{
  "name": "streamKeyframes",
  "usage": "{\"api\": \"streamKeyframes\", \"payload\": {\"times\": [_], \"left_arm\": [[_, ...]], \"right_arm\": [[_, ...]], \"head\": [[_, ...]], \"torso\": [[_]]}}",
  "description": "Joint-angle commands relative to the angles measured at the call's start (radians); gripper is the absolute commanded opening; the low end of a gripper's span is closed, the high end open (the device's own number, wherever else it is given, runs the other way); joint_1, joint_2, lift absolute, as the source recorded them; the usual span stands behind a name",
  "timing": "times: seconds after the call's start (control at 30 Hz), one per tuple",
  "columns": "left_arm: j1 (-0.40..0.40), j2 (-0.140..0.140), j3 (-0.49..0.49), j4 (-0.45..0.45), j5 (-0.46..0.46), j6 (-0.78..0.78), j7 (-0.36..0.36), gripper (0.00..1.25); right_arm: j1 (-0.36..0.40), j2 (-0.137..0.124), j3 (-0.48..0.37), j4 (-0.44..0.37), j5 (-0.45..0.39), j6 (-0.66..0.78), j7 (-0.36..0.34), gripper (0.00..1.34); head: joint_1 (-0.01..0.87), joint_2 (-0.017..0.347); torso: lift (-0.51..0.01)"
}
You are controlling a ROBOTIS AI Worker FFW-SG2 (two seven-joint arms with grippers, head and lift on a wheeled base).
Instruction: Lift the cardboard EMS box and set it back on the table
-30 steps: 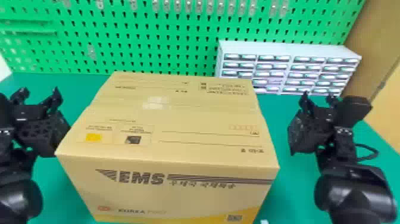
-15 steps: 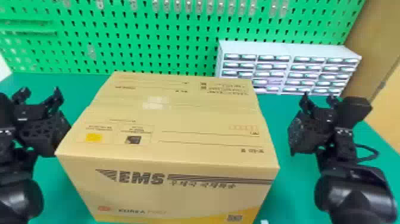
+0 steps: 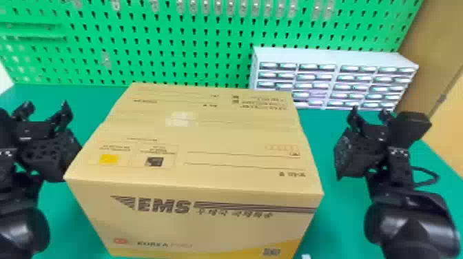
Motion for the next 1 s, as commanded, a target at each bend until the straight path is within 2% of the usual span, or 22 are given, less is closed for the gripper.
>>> {"api": "streamKeyframes", "payload": {"times": [0.0,0.97], "left_arm": [[0.0,0.0,0.0,0.0,-0.003,0.001,0.0,0.75],[0.003,0.0,-0.003,-0.003,-0.006,-0.001,0.0,0.75]], "right_arm": [[0.001,0.0,-0.001,0.0,0.002,0.0,0.0,0.79],[-0.002,0.0,-0.003,0.0,0.011,0.0,0.0,0.79]], "head": [[0.678,-0.015],[0.678,-0.015]], "torso": [[-0.094],[-0.094]]}}
